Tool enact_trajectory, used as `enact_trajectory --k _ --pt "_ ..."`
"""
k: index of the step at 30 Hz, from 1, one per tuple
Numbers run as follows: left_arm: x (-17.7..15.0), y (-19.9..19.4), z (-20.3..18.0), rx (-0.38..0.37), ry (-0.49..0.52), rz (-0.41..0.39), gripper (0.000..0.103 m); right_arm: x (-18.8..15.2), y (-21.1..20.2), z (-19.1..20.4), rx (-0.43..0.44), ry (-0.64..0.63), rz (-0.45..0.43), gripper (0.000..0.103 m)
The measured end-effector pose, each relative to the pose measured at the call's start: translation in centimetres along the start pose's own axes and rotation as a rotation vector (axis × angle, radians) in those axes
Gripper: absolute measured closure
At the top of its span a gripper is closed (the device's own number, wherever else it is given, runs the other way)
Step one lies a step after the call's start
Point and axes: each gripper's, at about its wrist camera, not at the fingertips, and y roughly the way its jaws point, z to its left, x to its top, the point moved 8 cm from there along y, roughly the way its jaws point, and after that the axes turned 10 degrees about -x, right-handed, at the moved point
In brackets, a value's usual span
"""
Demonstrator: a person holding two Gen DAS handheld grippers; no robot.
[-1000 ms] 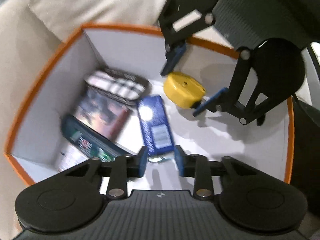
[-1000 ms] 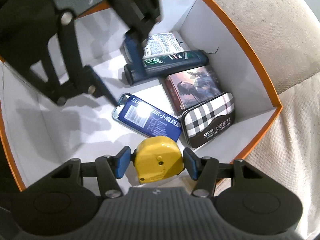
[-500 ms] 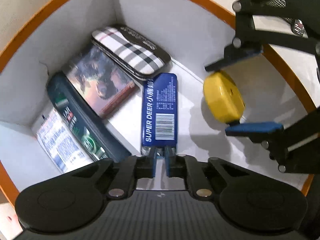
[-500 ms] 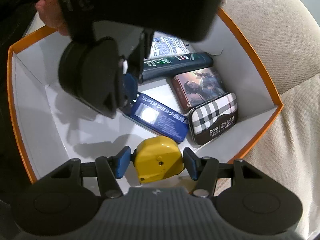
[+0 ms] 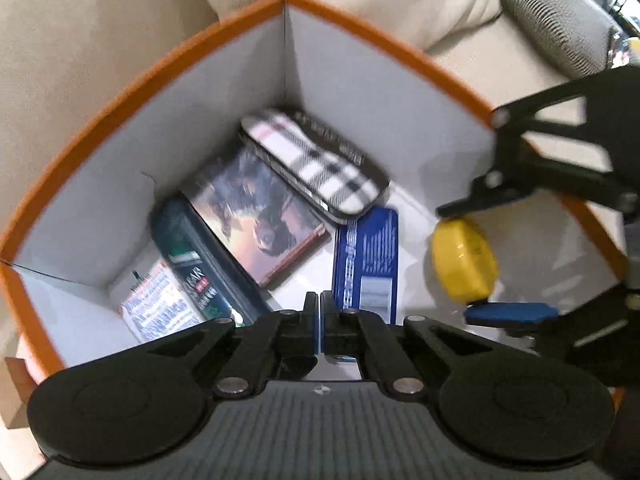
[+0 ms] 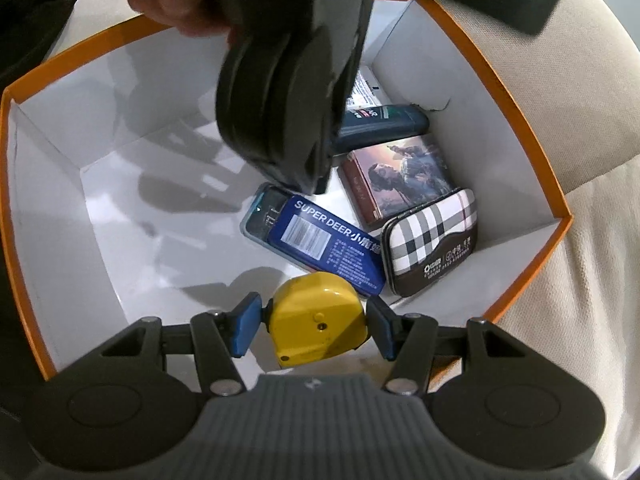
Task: Organize rigid objects
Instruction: 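Lift the open left gripper out of the orange box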
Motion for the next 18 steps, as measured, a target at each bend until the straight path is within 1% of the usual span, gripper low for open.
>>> enact_trajectory --k 4,6,9,12,18 --pt "-0.1 -2.7 1.2 0.022 -0.013 -0.043 0.101 0.9 -0.1 0.3 0.046 0.006 0.007 0.045" --pt "-0.4 -4.2 1.9 0.023 -0.037 -0.071 0.1 1.3 0.1 0.6 0.047 0.008 0.023 0.044" --pt "-1.6 -6.1 1.9 0.026 -0.068 -0.109 0.1 1.5 0.6 0.9 0.038 0.007 0.037 0.044" --pt "-2.8 -6.4 1.7 0.027 -0.099 -0.147 0.1 1.6 0.8 1.4 0.045 0.008 0.036 0.044" --pt "-4.3 -6.6 2.0 0.019 -0.167 -0.216 0.1 2.5 1.4 2.9 0.095 0.037 0.069 0.044"
